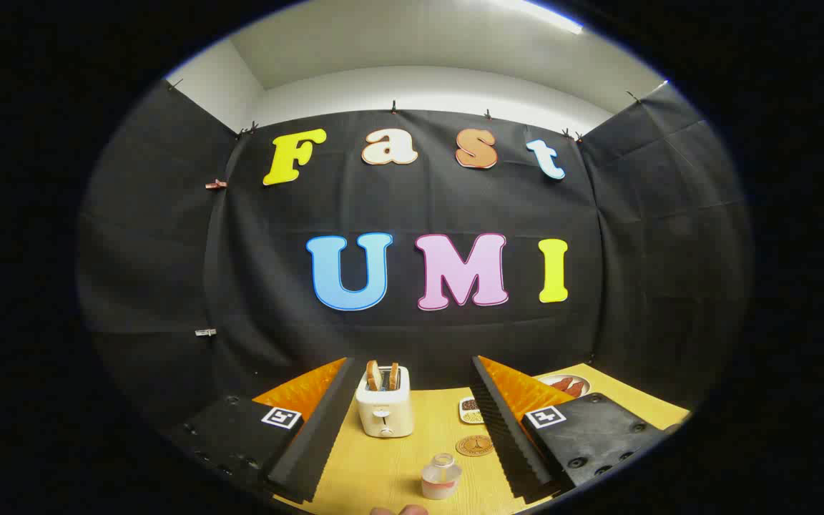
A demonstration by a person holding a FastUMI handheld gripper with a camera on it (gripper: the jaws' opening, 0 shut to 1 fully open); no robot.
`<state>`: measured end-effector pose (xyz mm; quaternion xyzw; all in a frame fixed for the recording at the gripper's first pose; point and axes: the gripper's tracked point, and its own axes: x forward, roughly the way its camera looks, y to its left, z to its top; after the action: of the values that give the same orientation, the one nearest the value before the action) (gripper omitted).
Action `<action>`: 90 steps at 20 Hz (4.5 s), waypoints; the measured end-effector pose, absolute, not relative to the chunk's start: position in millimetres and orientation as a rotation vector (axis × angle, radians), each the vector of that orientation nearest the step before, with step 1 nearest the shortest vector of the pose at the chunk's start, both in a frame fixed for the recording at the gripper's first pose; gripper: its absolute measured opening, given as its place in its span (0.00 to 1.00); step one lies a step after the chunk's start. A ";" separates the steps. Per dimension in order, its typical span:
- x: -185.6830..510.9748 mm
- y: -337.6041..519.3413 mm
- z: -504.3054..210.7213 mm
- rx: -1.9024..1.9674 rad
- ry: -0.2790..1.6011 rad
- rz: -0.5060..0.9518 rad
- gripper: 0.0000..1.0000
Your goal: Take the bottle from table, then pour the juice into the cup, finally place the bottle on the coaster
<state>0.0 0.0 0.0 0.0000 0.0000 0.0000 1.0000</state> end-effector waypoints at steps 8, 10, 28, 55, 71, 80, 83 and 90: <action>-0.7 0.3 -3.3 0.002 0.012 -0.005 0.97; -1.6 -0.8 -3.8 0.000 0.012 -0.007 0.97; -16.3 -29.6 -121.5 -0.124 0.050 -0.091 0.98; 27.7 -52.2 -247.1 -0.092 0.110 -0.114 0.77; 13.2 -29.9 -109.0 -0.032 0.096 -0.101 0.76; 4.4 -47.1 -125.0 -0.029 0.182 -0.067 0.76; 2.7 -54.8 -124.2 0.023 0.181 -0.071 0.75; -0.8 -98.0 -136.0 0.265 0.193 -0.140 0.75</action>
<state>-0.8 -98.0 -136.0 0.1317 0.0959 -0.0696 0.9842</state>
